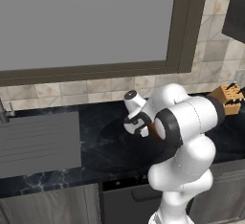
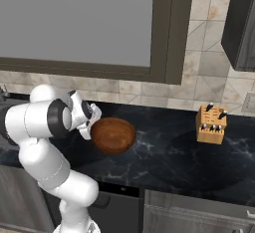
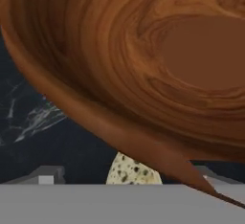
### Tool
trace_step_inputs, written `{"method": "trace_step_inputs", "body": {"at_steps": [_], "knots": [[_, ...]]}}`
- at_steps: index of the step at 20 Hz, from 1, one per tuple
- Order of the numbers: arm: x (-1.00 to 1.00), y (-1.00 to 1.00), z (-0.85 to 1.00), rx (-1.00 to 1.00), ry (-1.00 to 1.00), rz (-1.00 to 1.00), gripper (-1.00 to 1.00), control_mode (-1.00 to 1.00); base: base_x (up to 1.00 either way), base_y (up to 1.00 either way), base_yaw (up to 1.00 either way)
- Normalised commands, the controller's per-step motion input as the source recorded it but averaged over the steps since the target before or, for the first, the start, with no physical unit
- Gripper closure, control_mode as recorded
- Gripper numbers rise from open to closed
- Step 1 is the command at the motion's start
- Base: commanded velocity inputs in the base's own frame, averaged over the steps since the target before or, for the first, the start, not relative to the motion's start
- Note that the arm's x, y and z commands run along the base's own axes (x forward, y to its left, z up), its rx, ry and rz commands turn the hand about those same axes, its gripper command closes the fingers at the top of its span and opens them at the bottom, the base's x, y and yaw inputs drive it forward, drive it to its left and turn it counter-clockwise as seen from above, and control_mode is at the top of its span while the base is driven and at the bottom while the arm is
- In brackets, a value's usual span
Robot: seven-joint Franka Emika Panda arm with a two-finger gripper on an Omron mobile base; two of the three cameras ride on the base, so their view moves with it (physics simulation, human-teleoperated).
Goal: Gather the eggs and milk located in the vicinity of the sink area and place them right next to the bowl.
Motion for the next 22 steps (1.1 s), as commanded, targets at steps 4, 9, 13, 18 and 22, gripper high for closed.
{"method": "trace_step_inputs", "body": {"at_steps": [4,9,13,18,22], "knots": [[-0.01,0.03,0.00,0.00,-0.10,-0.08,-1.00,-1.00,0.00,0.00,0.00],[-0.03,0.16,0.00,0.00,-0.09,-0.02,-1.00,-1.00,0.00,0.00,0.00],[-0.14,0.00,0.00,0.00,-0.05,0.00,-1.00,-1.00,0.00,0.00,0.00],[-0.24,0.05,0.04,0.00,-0.03,0.01,-1.00,-1.00,0.00,0.00,0.00],[-0.48,0.13,0.00,0.00,0.11,0.19,-1.00,-1.00,0.00,0.00,0.00]]}}
